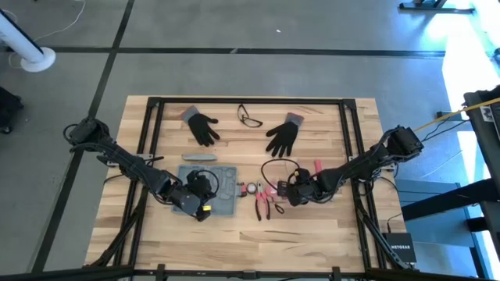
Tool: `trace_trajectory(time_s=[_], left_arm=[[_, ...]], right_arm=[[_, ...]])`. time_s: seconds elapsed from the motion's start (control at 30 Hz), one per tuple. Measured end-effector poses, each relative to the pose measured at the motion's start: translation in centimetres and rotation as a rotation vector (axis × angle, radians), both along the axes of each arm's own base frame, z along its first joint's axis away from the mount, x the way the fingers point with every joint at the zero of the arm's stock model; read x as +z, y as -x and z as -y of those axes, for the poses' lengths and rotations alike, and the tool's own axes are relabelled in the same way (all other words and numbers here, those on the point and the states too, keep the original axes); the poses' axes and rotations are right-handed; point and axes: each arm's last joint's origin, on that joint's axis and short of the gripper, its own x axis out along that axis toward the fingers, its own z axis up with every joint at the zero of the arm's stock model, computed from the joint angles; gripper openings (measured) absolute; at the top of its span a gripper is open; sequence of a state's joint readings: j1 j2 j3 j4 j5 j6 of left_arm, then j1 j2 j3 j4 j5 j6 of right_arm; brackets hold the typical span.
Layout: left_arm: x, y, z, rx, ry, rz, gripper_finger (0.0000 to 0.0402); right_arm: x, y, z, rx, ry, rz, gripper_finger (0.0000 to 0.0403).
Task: Prefit tool cases
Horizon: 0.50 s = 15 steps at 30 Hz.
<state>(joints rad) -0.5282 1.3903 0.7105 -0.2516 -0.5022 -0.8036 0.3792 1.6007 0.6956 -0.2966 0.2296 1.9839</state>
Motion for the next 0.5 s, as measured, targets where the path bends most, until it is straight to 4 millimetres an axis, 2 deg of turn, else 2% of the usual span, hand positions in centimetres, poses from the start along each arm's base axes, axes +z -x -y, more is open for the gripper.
trace_trajectory(time_s=[0.23, 0.5], left_arm=[[0.00, 0.00, 0.00, 0.000, 0.000, 0.000, 0.0000], [0.00, 0.00, 0.00, 0.000, 0.000, 0.000, 0.0000]], right_arm=[[-0.03, 0.06, 0.29, -0.102, 0.044, 0.024, 0.0000], [-0.03, 0.09, 0.36, -0.125, 0.052, 0.029, 0.0000]])
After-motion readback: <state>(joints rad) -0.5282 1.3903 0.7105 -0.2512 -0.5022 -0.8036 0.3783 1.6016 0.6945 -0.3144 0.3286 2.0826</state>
